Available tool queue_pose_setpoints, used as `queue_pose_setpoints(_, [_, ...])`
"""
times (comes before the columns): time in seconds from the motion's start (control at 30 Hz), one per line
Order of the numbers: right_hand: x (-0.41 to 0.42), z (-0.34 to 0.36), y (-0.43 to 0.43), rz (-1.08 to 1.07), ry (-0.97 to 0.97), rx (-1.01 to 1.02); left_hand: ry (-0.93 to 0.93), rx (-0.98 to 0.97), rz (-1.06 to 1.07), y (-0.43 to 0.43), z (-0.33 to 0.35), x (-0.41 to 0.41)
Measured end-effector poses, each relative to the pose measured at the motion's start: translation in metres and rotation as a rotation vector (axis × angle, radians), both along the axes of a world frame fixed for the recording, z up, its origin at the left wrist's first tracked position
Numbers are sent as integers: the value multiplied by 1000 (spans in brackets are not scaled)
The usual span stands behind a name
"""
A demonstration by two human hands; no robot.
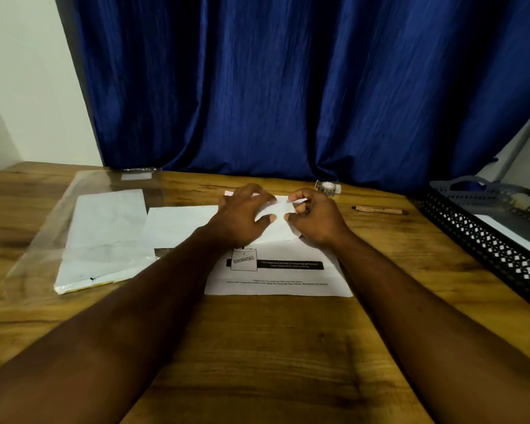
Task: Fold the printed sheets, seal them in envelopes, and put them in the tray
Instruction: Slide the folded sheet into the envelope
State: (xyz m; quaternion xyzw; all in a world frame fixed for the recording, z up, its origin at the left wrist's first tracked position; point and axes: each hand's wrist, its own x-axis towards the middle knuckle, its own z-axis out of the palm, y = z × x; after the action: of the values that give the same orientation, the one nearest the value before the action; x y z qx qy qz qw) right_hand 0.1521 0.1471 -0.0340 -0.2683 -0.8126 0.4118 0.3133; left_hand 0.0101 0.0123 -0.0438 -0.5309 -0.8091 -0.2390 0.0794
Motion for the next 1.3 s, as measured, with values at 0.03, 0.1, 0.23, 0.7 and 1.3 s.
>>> queue_pose_setpoints(0.03, [-2,-1,3,-14,-10,13,-8,-47,-22,1,-1,0])
queue_pose_setpoints(0.1, [-4,-3,8,-4,-16,-14,-72,-84,-56,2,0,1])
queue_pose_setpoints(0.23, [-3,-5,26,113,-5,-87,-112,-149,-68,3,3,3])
queue_pose_setpoints(0.7, [-6,-4,33,256,-42,96,-106,-289,-51,-1,13,11])
queue_pose_setpoints(1.3, [27,16,33,374,-315,170,17,-146,166,-22,19,-9])
